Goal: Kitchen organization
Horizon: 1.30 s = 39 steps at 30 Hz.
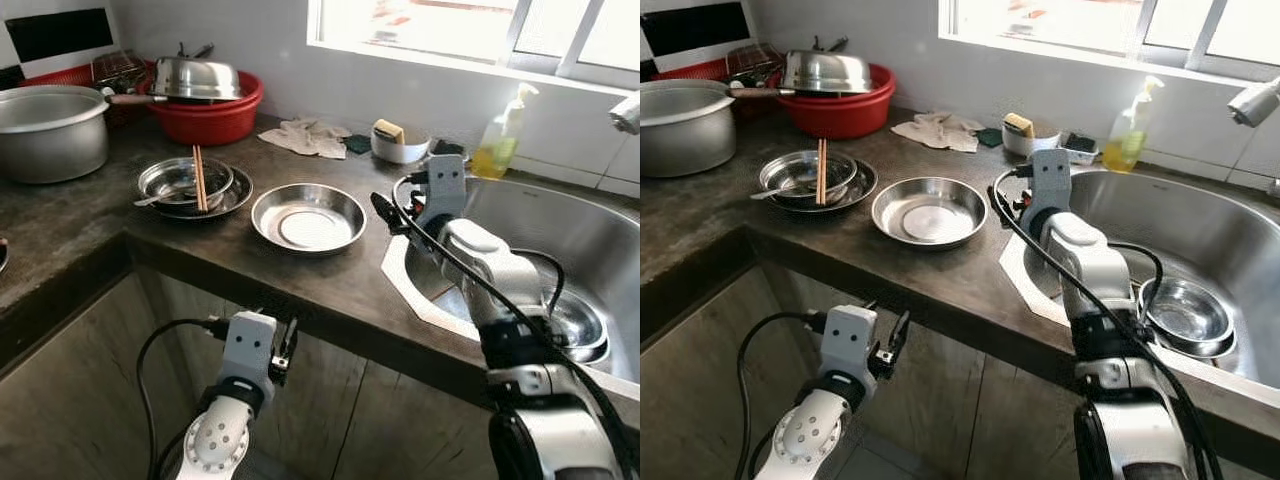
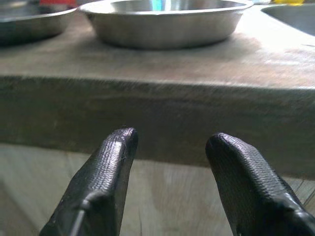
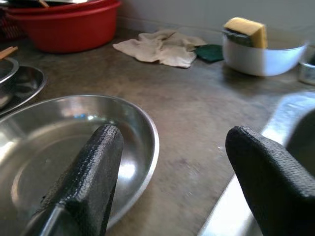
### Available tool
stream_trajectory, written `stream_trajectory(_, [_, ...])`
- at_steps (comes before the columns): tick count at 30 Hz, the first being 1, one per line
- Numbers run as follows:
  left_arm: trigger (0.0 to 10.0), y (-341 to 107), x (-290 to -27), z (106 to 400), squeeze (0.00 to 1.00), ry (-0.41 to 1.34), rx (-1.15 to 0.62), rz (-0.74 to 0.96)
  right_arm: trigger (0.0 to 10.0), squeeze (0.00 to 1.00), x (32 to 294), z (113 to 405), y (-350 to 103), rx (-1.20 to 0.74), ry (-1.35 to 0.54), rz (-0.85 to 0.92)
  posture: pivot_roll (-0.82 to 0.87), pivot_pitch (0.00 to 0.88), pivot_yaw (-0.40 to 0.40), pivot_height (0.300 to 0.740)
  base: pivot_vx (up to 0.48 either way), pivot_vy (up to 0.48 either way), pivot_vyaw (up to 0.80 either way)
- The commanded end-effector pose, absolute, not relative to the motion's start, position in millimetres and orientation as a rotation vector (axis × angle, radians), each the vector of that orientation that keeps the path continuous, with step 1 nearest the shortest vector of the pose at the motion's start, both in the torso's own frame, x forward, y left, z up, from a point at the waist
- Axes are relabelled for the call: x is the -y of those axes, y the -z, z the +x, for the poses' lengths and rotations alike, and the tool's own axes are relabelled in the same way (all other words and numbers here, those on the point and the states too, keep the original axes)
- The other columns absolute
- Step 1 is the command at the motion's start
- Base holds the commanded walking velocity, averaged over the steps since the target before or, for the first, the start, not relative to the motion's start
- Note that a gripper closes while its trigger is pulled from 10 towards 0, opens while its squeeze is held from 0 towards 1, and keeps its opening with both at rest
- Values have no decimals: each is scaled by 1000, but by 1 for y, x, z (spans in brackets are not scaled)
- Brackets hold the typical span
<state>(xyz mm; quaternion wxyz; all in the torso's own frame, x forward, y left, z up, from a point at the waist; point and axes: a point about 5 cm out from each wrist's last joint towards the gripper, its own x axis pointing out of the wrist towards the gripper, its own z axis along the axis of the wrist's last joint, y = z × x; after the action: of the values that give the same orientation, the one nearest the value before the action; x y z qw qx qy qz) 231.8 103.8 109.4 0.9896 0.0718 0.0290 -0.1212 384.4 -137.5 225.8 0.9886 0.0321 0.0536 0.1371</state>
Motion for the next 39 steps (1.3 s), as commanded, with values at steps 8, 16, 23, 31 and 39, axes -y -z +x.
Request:
stream_trajectory(8, [10000, -116, -96, 226, 0, 269, -48, 124, 10000, 0, 120, 396, -225, -177, -409, 93, 28, 24, -106, 740, 0, 0, 0])
stream_trajectory(16, [10000, -118, -91, 219, 0, 286, -53, 98, 10000, 0, 108, 406, -216, -228, -399, -11, 40, 49, -128, 740, 0, 0, 0])
stream_trajectory(23, [10000, -118, -91, 215, 0, 286, -62, 88, 10000, 0, 107, 415, -225, -236, -323, 28, 41, 70, -138, 740, 0, 0, 0])
stream_trajectory(31, [10000, -118, -90, 212, 0, 284, -73, 80, 10000, 0, 103, 419, -227, -312, -306, 188, 39, 89, -143, 740, 0, 0, 0])
stream_trajectory(39, [10000, -119, -89, 211, 0, 283, -74, 76, 10000, 0, 104, 420, -226, -345, -274, 256, 39, 93, -146, 740, 0, 0, 0])
